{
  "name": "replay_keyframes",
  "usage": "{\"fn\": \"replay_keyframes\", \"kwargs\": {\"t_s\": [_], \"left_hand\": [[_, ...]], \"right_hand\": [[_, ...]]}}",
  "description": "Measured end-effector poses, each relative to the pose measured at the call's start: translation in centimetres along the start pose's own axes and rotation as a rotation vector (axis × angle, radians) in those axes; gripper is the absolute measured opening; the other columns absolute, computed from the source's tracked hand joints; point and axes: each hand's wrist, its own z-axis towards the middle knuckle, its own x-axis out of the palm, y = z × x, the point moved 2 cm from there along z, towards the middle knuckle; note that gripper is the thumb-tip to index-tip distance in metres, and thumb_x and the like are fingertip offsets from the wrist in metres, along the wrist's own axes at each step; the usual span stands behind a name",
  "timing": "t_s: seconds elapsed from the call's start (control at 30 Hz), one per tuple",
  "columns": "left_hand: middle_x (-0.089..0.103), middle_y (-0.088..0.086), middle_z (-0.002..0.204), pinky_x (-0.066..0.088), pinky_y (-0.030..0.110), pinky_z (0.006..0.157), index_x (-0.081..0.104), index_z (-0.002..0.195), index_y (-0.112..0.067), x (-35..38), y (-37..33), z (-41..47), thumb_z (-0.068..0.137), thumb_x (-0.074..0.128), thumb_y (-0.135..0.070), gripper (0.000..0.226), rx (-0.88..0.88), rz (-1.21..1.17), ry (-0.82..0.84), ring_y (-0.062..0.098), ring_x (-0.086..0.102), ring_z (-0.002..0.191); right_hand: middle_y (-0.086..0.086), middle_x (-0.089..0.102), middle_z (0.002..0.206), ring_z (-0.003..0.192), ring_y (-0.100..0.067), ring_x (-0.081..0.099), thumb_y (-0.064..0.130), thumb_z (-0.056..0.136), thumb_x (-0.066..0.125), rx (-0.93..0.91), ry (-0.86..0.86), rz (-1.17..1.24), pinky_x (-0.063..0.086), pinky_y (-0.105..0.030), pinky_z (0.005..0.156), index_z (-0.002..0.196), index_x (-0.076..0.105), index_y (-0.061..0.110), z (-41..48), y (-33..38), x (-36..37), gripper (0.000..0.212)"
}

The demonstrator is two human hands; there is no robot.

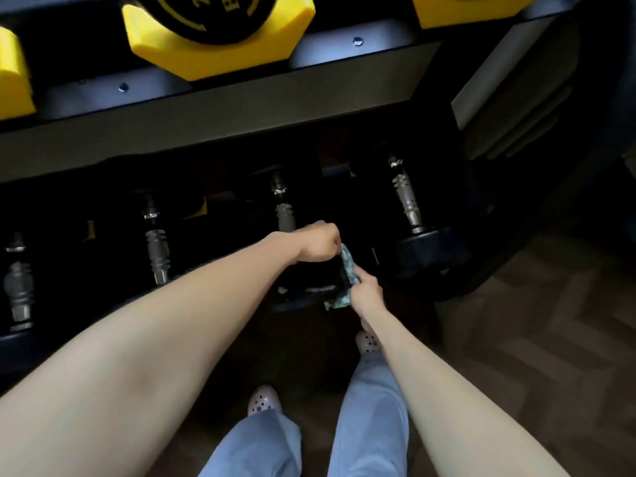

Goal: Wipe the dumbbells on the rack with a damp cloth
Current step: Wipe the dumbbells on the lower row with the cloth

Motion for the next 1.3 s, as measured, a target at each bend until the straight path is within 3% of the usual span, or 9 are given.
{"fn": "replay_keyframes", "kwargs": {"t_s": [0.17,0.27,0.43,0.63,0.7,0.83,1.03,1.2,1.3], "left_hand": [[0.067,0.013,0.096,0.051,0.041,0.086,0.069,0.086,-0.003,-0.6,1.4,-2.0,0.091,0.051,-0.015,0.022,0.036,-0.096,-0.062,0.028,0.063,0.092],[0.065,0.01,0.118,0.047,0.03,0.095,0.069,0.109,-0.004,-0.7,1.9,-4.7,0.093,0.045,-0.008,0.029,0.042,-0.18,-0.132,0.023,0.059,0.111],[0.061,0.008,0.127,0.04,0.026,0.099,0.068,0.114,-0.005,0.0,3.4,-8.7,0.089,0.039,0.003,0.039,0.045,-0.265,-0.247,0.022,0.054,0.12],[0.063,0.006,0.124,0.035,0.016,0.096,0.068,0.113,-0.004,2.0,5.4,-11.9,0.09,0.038,0.003,0.038,0.004,-0.429,-0.375,0.018,0.055,0.119],[0.064,0.007,0.121,0.035,0.013,0.093,0.069,0.111,-0.003,3.0,5.9,-12.8,0.09,0.039,0.003,0.037,-0.037,-0.498,-0.427,0.018,0.056,0.116],[0.064,0.01,0.117,0.033,0.013,0.091,0.069,0.106,0.001,5.2,5.8,-14.1,0.089,0.036,0.006,0.037,-0.134,-0.605,-0.531,0.019,0.055,0.113],[0.057,0.002,0.095,0.039,0.021,0.078,0.071,0.092,0.002,7.3,4.6,-14.8,0.089,0.035,0.006,0.036,-0.229,-0.695,-0.562,0.013,0.052,0.09],[0.054,0.011,0.089,0.037,0.027,0.068,0.067,0.082,0.003,9.5,2.1,-14.3,0.088,0.035,0.005,0.033,-0.23,-0.633,-0.3,0.021,0.049,0.075],[0.06,0.011,0.09,0.039,0.025,0.074,0.07,0.091,0.007,9.1,2.0,-14.1,0.088,0.04,0.003,0.031,-0.264,-0.662,-0.252,0.019,0.053,0.086]], "right_hand": [[-0.014,0.051,0.134,0.116,-0.029,0.053,-0.011,0.089,0.031,-0.048,-0.139,-0.086,0.043,-0.028,0.096,0.136,0.05,0.021,-2.3,1.1,0.1,0.06],[-0.017,0.047,0.134,0.116,-0.03,0.05,-0.01,0.091,0.032,-0.104,-0.18,-0.163,0.041,-0.027,0.094,0.139,0.045,0.021,-4.3,2.2,0.8,0.059],[-0.018,0.043,0.139,0.12,-0.033,0.046,-0.007,0.092,0.034,-0.195,-0.164,-0.369,0.037,-0.031,0.099,0.144,0.037,0.021,-7.1,3.7,1.9,0.06],[-0.018,0.033,0.148,0.126,-0.029,0.042,-0.005,0.092,0.037,-0.335,-0.15,-0.638,0.033,-0.032,0.102,0.148,0.029,0.018,-9.5,4.0,4.2,0.061],[-0.021,0.021,0.152,0.129,-0.03,0.039,-0.003,0.094,0.036,-0.371,-0.149,-0.754,0.034,-0.032,0.102,0.149,0.023,0.019,-10.0,4.0,5.0,0.061],[-0.022,0.008,0.155,0.13,-0.03,0.038,0.001,0.097,0.035,-0.448,-0.132,-0.961,0.036,-0.03,0.102,0.15,0.018,0.022,-10.8,3.3,5.8,0.059],[-0.017,0.0,0.157,0.135,-0.031,0.034,0.002,0.097,0.038,-0.519,0.004,-1.08,0.033,-0.031,0.106,0.15,0.019,0.022,-11.1,2.0,4.3,0.06],[-0.011,0.007,0.159,0.122,-0.03,0.05,0.001,0.095,0.044,-0.535,0.099,-1.014,0.04,-0.032,0.103,0.138,0.045,0.012,-11.4,0.7,2.9,0.045],[-0.017,0.043,0.14,0.114,-0.032,0.053,-0.005,0.091,0.041,-0.439,0.118,-0.959,0.044,-0.036,0.094,0.122,0.057,0.006,-11.5,-0.6,2.1,0.037]]}}
